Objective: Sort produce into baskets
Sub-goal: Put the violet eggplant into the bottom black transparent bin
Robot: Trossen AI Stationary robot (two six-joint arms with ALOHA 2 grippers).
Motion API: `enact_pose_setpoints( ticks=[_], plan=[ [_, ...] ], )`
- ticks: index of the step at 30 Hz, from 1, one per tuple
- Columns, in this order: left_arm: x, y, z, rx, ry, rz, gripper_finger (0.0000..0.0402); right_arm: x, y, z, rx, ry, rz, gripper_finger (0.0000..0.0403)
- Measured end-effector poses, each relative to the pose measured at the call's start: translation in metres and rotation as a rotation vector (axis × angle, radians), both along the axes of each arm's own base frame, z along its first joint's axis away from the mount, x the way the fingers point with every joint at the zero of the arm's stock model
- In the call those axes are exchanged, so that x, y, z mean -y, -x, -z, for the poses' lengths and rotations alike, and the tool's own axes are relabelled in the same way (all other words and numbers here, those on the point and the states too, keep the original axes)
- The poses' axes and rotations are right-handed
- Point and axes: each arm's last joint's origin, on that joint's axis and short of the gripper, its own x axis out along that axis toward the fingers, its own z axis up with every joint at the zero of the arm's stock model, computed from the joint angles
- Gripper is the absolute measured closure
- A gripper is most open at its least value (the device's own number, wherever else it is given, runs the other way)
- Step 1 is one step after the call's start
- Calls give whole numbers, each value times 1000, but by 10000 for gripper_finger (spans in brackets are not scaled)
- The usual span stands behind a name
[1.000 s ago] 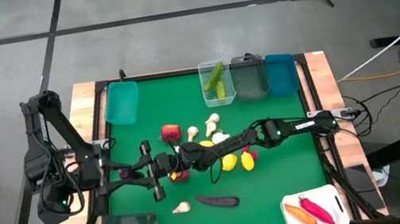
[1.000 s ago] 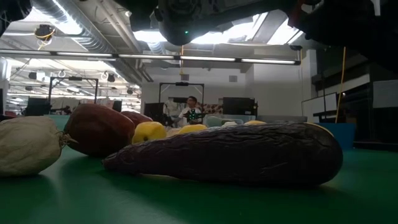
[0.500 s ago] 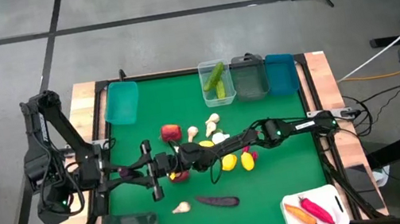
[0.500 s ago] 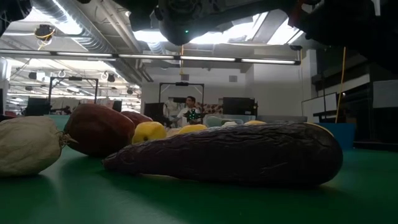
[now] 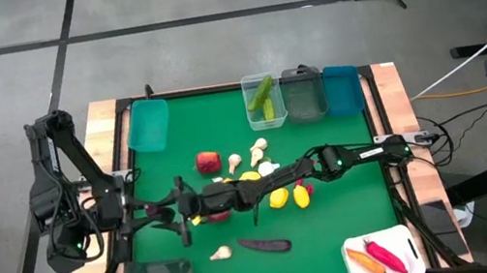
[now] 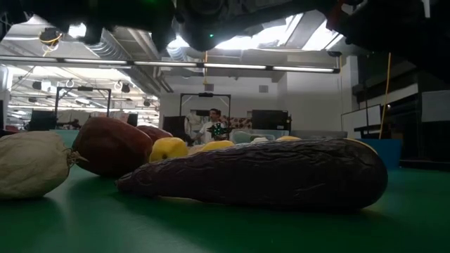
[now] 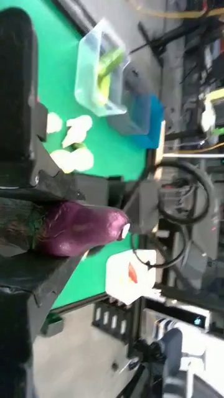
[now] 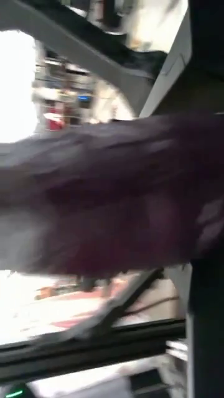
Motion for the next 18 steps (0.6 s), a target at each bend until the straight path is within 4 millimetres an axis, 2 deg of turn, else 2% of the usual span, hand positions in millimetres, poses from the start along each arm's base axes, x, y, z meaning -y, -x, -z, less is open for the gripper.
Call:
enact_pose_setpoints(
  ticks=[6, 12, 15, 18],
  plan=[
    [1, 2, 2, -104, 133, 66, 298, 0, 7, 10, -343, 150, -62, 126],
    [4, 2, 5, -225, 252, 120, 298, 6, 32, 18, -751, 373, -120, 119],
    [5, 0, 7, -288, 322, 124, 298, 14, 47, 8, -895, 424, -141, 121],
    [11, -6, 11, -350, 398, 115, 298, 26, 63, -13, -996, 443, -146, 122]
  ],
)
